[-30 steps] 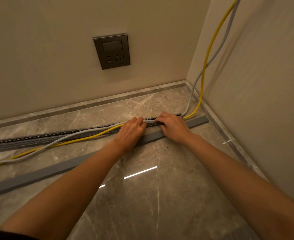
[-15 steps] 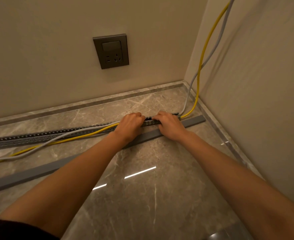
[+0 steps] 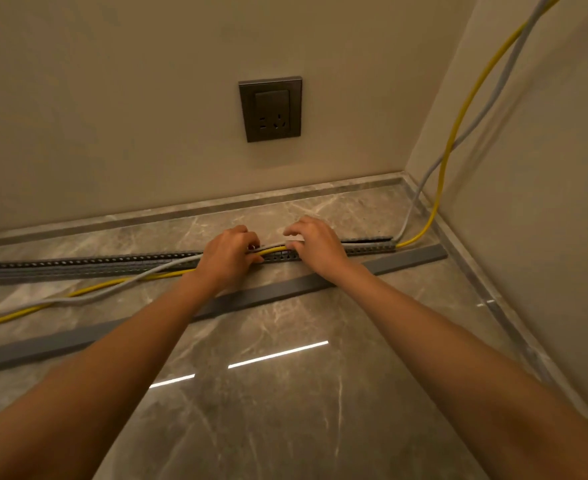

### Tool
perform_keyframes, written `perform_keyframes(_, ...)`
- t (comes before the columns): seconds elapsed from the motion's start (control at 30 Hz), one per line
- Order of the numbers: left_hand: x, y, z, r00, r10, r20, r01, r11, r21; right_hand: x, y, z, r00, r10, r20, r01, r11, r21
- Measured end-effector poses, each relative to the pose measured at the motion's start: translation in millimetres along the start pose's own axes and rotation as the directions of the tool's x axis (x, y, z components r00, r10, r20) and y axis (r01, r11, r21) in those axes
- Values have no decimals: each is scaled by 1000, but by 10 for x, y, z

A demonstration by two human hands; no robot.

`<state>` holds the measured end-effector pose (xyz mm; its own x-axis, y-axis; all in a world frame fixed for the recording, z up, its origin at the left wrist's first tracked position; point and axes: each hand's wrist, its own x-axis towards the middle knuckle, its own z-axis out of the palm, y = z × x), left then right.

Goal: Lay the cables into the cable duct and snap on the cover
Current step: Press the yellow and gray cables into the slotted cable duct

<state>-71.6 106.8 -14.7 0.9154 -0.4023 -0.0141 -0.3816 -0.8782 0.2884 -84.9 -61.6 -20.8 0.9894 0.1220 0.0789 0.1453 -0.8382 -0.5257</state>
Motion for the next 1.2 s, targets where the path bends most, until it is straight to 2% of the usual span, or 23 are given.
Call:
perform_keyframes(0.13,45,-63,-21,998,-58,-8,56,991,-124,94,-103,109,997,76,26,-78,994,77)
perform_keyframes(0.27,193,-49,-44,987,-155,33,159,971,-179,128,-53,117,990,131,46,-134,988,73)
perform_keyframes(0.37,287,-41,-55,982,-173,79,186,964,-193,143,-41,136,984,172,40,-174,982,71)
perform_keyframes(0.43,298,-38,-45,988,-137,75,148,976,-159,109,-15,152,985,172,21,-173,976,131)
perform_keyframes(0.57,209,-54,34,999,46,-18,-46,999,10,45,48,110,978,206,-21,-187,922,340)
perform_keyframes(0.7,123,-90,78,982,188,-35,-184,979,83,38,47,94,976,219,1,-201,894,401)
perform_keyframes(0.87,75,-24,66,932,362,-39,-338,901,272,30,50,72,979,200,28,-191,879,436)
perform_keyframes(0.97,32,5,79,934,356,-27,-334,897,291,52,62,71,981,187,42,-188,898,398)
perform_keyframes(1.2,16,59,121,978,210,-2,-203,945,255,102,76,101,975,220,39,-222,928,299)
